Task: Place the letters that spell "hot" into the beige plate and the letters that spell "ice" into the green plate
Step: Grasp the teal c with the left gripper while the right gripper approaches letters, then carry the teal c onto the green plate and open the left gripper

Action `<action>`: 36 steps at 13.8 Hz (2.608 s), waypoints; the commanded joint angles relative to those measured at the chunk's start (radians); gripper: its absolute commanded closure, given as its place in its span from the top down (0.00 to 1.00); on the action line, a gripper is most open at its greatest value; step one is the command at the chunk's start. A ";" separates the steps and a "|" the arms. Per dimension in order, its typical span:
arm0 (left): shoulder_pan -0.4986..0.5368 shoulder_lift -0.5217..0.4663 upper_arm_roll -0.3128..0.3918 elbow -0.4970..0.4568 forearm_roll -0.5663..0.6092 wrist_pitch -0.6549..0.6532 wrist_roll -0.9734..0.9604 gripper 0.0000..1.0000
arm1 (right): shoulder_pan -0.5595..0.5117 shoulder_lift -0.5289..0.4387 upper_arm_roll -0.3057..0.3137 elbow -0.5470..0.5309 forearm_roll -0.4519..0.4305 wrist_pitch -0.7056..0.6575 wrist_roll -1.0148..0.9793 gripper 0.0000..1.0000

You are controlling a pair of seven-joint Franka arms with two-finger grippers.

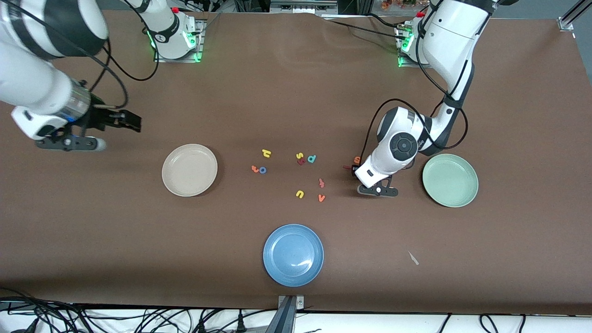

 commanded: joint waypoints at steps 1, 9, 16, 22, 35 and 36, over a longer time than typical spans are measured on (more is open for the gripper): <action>-0.010 -0.001 0.006 -0.012 -0.017 0.017 -0.002 0.31 | 0.072 -0.006 0.000 -0.092 0.011 0.114 0.139 1.00; -0.010 0.001 0.003 -0.007 -0.019 0.017 -0.025 0.38 | 0.281 0.160 0.001 -0.132 0.111 0.426 0.504 1.00; -0.012 0.005 0.003 -0.007 -0.017 0.019 -0.025 0.44 | 0.387 0.322 0.001 -0.126 0.178 0.662 0.710 1.00; -0.004 -0.005 0.003 -0.007 -0.016 0.017 -0.010 0.00 | 0.476 0.445 0.001 -0.133 0.175 0.804 0.813 1.00; 0.340 -0.137 0.013 0.073 -0.001 -0.365 0.461 0.01 | 0.491 0.424 0.043 -0.284 0.181 0.948 0.840 1.00; 0.380 -0.131 0.013 0.070 -0.001 -0.365 0.502 0.01 | 0.491 0.419 0.044 -0.291 0.181 0.948 0.842 1.00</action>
